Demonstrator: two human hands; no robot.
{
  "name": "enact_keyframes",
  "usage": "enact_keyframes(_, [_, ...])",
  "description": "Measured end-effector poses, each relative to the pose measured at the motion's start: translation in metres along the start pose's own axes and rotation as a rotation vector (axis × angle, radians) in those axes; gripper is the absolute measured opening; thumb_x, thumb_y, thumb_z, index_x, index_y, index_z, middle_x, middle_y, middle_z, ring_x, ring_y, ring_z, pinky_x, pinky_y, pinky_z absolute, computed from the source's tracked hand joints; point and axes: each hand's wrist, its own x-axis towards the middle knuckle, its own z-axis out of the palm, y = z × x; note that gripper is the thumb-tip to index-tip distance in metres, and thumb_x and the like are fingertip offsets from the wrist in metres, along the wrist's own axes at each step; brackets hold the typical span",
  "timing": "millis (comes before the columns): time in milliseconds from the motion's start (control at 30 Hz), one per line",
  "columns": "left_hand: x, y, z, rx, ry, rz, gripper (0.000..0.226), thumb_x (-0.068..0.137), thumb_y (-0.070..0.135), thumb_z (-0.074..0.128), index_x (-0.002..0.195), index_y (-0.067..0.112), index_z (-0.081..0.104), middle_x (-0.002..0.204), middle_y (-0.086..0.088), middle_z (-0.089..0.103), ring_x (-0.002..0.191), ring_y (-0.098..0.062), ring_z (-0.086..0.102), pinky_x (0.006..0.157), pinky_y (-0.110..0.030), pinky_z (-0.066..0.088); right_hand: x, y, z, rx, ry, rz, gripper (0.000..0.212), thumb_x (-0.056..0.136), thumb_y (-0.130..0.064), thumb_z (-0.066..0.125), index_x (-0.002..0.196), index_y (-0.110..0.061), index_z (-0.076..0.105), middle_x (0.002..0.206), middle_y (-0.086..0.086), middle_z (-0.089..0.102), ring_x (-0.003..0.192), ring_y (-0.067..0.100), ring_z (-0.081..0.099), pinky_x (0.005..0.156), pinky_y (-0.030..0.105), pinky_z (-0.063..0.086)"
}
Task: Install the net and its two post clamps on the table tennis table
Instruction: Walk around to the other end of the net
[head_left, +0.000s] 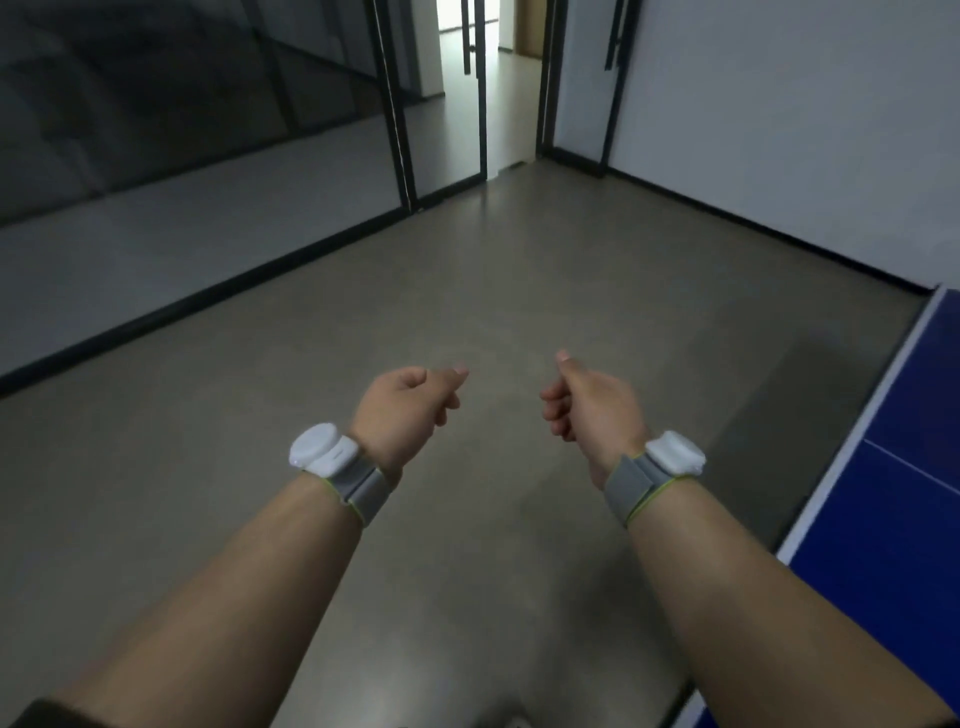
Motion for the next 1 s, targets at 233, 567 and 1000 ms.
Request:
enact_keyframes(233, [0.141, 0.047, 0.038, -0.068, -0.048, 0.045, 0.044, 0.094, 0.045, 0.069, 0.063, 0.014, 0.068, 0.051, 0.002, 0.054, 0.050, -0.016, 0.042, 0.049, -0.026, 0.033, 0.130, -0.063, 0.022, -0.028, 0.009, -0.069, 0.050, 0.105, -0.043, 0.058, 0.068, -0.011, 0.068, 0.052, 0.004, 0.062, 0.040, 0.017, 0.050, 0.041, 0.022, 0.035])
enact_keyframes(567, [0.407, 0.105, 0.113, 0.003, -0.219, 0.041, 0.048, 0.095, 0.052, 0.063, 0.066, 0.015, 0.070, 0.051, 0.004, 0.056, 0.048, -0.015, 0.044, 0.050, -0.026, 0.034, 0.364, -0.121, 0.040, -0.012, 0.128, 0.021, 0.048, 0.106, -0.044, 0.055, 0.073, -0.011, 0.067, 0.056, 0.005, 0.063, 0.042, 0.017, 0.050, 0.045, 0.026, 0.034])
enact_keyframes(1000, [0.620, 0.214, 0.363, 0.018, -0.465, 0.094, 0.052, 0.096, 0.053, 0.063, 0.057, 0.019, 0.068, 0.049, 0.004, 0.058, 0.046, -0.015, 0.046, 0.047, -0.025, 0.034, 0.605, -0.193, -0.140, 0.022, 0.410, 0.029, 0.053, 0.106, -0.049, 0.054, 0.072, -0.011, 0.068, 0.054, 0.003, 0.062, 0.042, 0.016, 0.050, 0.048, 0.027, 0.036])
